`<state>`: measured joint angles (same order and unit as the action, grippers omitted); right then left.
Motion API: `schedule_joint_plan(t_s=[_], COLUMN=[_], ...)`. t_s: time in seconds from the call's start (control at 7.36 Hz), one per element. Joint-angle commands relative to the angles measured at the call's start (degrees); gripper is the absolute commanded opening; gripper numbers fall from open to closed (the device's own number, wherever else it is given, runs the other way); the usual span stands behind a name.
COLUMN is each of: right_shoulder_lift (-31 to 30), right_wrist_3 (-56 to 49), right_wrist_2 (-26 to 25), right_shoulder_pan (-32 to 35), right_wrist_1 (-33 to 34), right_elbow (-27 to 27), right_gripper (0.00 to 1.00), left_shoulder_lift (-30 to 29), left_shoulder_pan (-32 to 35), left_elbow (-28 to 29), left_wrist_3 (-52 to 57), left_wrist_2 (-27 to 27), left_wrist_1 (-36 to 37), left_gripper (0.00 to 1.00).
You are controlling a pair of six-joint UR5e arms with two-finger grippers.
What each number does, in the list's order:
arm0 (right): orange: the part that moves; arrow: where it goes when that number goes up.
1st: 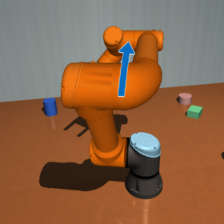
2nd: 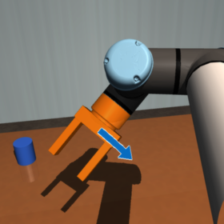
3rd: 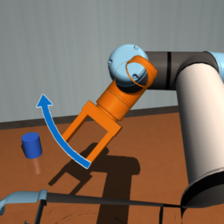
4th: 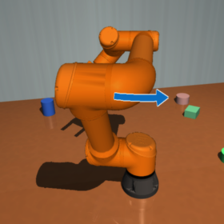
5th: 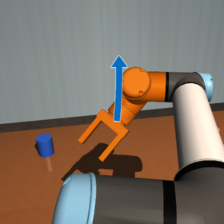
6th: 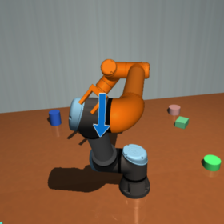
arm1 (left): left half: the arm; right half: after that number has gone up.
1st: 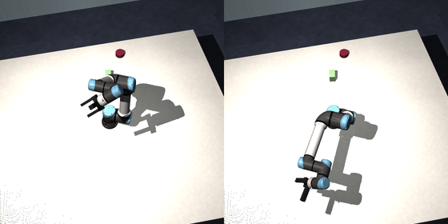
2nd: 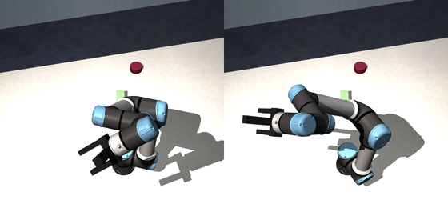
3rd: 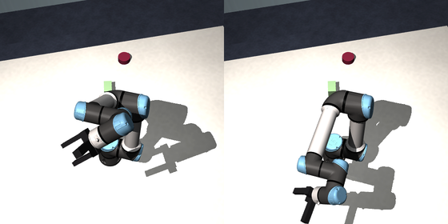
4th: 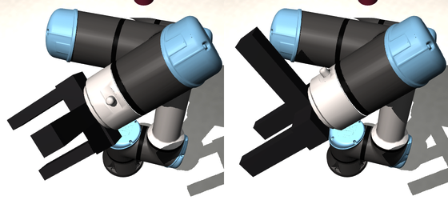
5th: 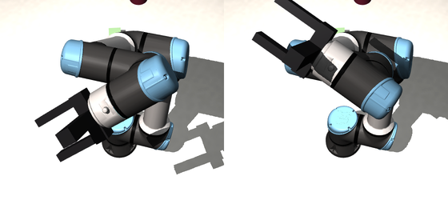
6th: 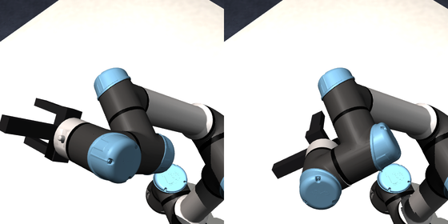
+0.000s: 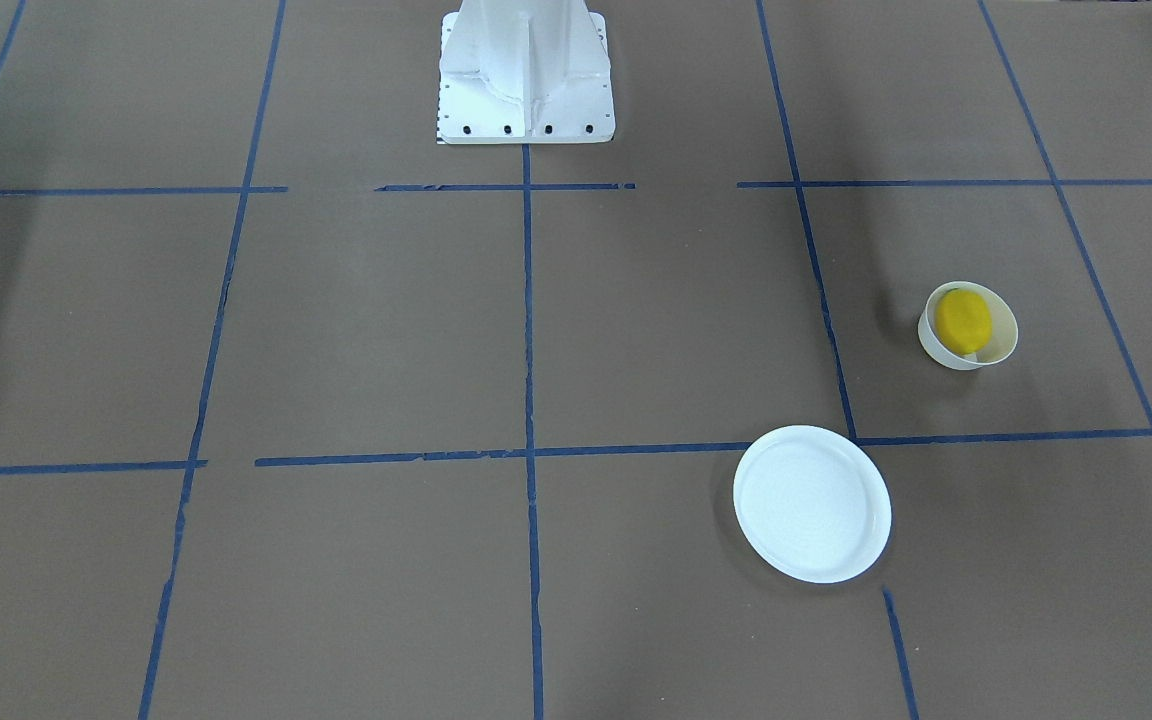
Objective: Move lemon from plate to bowl
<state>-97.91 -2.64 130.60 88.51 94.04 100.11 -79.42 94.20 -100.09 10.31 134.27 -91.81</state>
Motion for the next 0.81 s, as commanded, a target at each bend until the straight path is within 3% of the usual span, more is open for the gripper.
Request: schedule_joint_plan(t_s=[0.0,0.68], right_shoulder_lift=[0.0,0.0], right_wrist_3=[0.0,0.0], right_wrist_2=[0.0,0.0], right_shoulder_pan=[0.0,0.0], right_wrist_1=[0.0,0.0], right_elbow=[0.0,0.0], right_gripper=[1.00,1.00], left_shoulder_lift=[0.8,0.3], left_shoulder_pan=[0.3,0.5], left_elbow=[0.9,0.1], left_wrist_3=[0.3,0.0], left_wrist_2=[-0.6,-0.6], left_wrist_1=[0.0,-0.1], left_gripper=[1.00,1.00])
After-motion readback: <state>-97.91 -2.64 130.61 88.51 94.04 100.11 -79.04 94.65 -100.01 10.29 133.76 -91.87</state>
